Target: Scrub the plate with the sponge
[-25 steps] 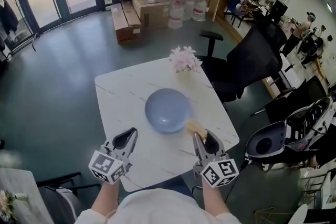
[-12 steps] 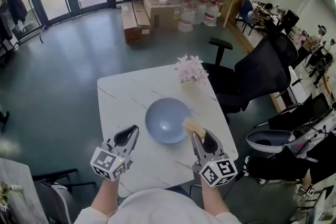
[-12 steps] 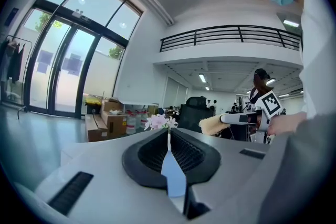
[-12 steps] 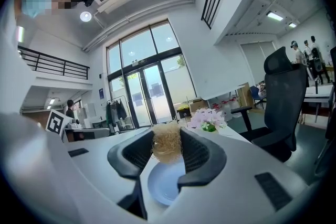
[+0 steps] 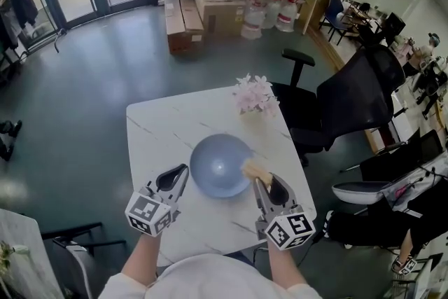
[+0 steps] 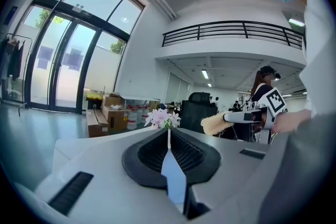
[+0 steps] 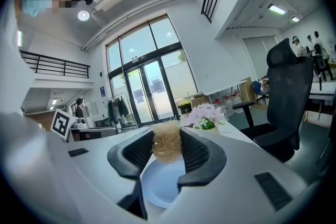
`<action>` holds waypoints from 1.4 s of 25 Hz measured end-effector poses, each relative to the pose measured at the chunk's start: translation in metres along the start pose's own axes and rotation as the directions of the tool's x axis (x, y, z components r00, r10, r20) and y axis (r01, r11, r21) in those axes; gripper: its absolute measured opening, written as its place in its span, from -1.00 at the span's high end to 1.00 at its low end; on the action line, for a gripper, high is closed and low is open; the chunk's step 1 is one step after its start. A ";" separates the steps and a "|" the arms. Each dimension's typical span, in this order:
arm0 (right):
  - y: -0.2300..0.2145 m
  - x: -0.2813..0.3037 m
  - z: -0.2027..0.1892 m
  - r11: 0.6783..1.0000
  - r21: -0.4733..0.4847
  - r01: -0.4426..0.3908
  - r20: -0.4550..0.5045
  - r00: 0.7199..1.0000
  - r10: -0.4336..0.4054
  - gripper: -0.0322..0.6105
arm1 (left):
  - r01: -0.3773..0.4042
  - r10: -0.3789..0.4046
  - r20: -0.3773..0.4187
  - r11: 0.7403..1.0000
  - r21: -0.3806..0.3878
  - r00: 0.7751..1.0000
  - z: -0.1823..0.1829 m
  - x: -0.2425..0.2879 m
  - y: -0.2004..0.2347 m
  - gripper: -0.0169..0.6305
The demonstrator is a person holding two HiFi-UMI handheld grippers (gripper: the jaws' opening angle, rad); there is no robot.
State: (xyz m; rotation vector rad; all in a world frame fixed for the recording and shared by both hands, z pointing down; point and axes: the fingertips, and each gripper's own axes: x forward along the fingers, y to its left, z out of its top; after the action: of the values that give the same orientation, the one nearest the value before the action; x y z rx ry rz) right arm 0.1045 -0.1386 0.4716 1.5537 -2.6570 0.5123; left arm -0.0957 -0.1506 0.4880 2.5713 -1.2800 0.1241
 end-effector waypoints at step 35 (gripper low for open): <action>-0.015 0.019 -0.032 0.999 0.027 -0.035 -0.093 0.995 0.038 0.43 | -0.155 0.055 -0.337 0.948 -0.279 0.940 -0.127 0.064 0.049 0.82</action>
State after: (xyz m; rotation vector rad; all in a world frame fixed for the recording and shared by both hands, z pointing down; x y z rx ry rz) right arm 0.1029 -0.1522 0.5093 1.4519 -2.6235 0.6075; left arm -0.0902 -0.1934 0.6324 2.1172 -1.2052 0.3327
